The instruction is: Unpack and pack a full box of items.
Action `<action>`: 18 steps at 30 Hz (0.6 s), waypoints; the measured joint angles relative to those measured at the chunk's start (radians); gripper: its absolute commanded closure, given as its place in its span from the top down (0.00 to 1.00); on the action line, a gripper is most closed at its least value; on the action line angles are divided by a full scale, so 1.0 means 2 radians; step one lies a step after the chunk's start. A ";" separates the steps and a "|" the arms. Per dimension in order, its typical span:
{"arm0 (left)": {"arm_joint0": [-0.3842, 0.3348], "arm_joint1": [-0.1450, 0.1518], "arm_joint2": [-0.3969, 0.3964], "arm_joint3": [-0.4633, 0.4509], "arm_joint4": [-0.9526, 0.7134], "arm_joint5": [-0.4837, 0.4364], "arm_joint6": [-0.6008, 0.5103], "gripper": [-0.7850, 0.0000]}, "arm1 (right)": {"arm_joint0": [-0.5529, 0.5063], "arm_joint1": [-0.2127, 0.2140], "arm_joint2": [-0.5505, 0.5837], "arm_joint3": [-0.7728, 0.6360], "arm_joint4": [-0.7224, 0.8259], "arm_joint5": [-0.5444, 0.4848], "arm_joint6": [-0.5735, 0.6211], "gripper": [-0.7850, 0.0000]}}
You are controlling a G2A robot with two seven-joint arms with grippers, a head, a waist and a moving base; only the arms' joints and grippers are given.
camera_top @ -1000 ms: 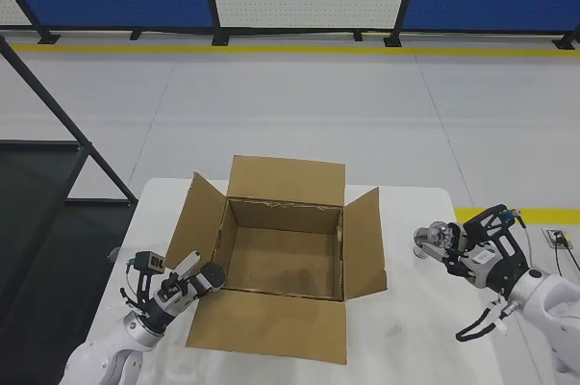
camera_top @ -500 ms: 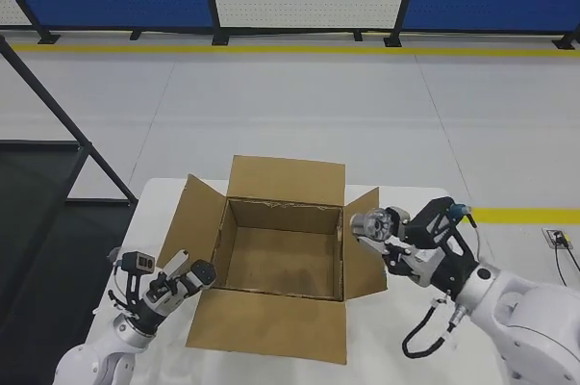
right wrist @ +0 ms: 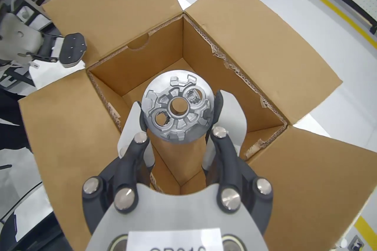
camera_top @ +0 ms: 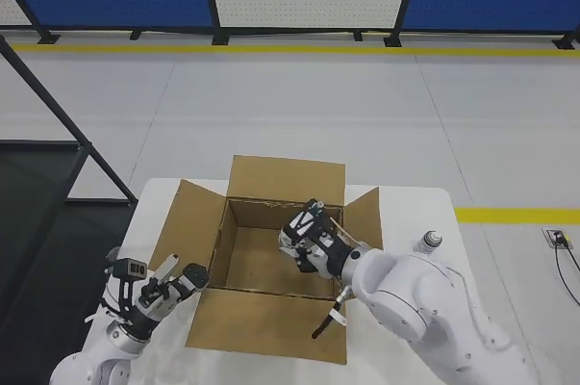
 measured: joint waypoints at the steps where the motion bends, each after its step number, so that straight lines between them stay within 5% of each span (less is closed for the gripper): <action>1: -0.001 0.000 0.000 0.000 0.000 0.000 0.000 1.00 | 0.010 -0.003 -0.008 0.012 0.002 0.005 0.001 0.00; 18: -0.012 -0.002 0.013 0.006 -0.004 0.000 -0.007 1.00 | 0.008 -0.007 -0.017 0.029 0.000 0.012 -0.005 0.00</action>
